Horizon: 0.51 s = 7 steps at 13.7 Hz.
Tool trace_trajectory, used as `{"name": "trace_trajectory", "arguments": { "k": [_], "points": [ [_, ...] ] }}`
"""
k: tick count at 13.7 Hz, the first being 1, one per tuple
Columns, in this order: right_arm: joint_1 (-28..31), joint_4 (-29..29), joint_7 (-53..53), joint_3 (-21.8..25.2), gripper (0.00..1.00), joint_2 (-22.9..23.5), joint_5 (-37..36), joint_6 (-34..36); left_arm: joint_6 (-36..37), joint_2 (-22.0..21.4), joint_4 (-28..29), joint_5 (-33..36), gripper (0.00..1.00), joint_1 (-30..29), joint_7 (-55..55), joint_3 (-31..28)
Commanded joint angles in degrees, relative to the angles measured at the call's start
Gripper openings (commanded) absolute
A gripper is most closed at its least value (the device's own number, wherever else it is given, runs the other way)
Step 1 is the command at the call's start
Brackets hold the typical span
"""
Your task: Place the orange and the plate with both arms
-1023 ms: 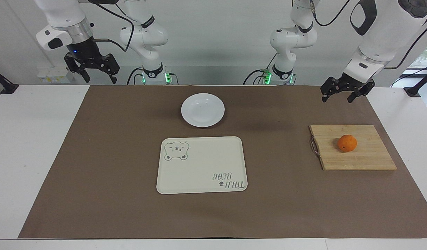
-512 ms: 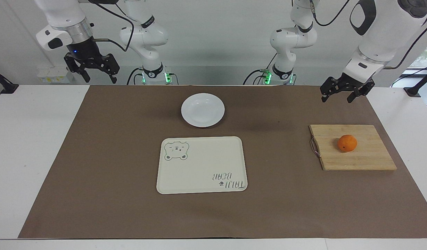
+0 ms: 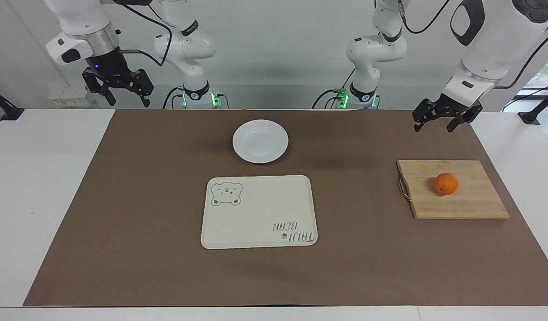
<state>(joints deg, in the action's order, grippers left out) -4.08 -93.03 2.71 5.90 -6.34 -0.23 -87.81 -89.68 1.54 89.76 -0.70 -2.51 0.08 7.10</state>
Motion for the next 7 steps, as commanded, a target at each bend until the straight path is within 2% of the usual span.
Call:
{"name": "trace_trajectory", "arguments": {
  "k": [1,5,7],
  "points": [
    [0.5,-0.1,0.4,-0.4,1.0,-0.3,-0.7,0.7,-3.3,-1.2,1.7,0.4,1.0,0.0,2.0,-0.2],
    [0.5,-0.1,0.4,-0.4,1.0,-0.3,-0.7,0.7,-5.8,-0.9,3.5,0.4,1.0,-2.4,5.2,-0.2],
    [0.5,-0.1,0.4,-0.4,1.0,-0.3,-0.7,0.7,-8.7,-1.3,6.4,0.4,1.0,-3.8,6.9,-0.2]
  ]
}}
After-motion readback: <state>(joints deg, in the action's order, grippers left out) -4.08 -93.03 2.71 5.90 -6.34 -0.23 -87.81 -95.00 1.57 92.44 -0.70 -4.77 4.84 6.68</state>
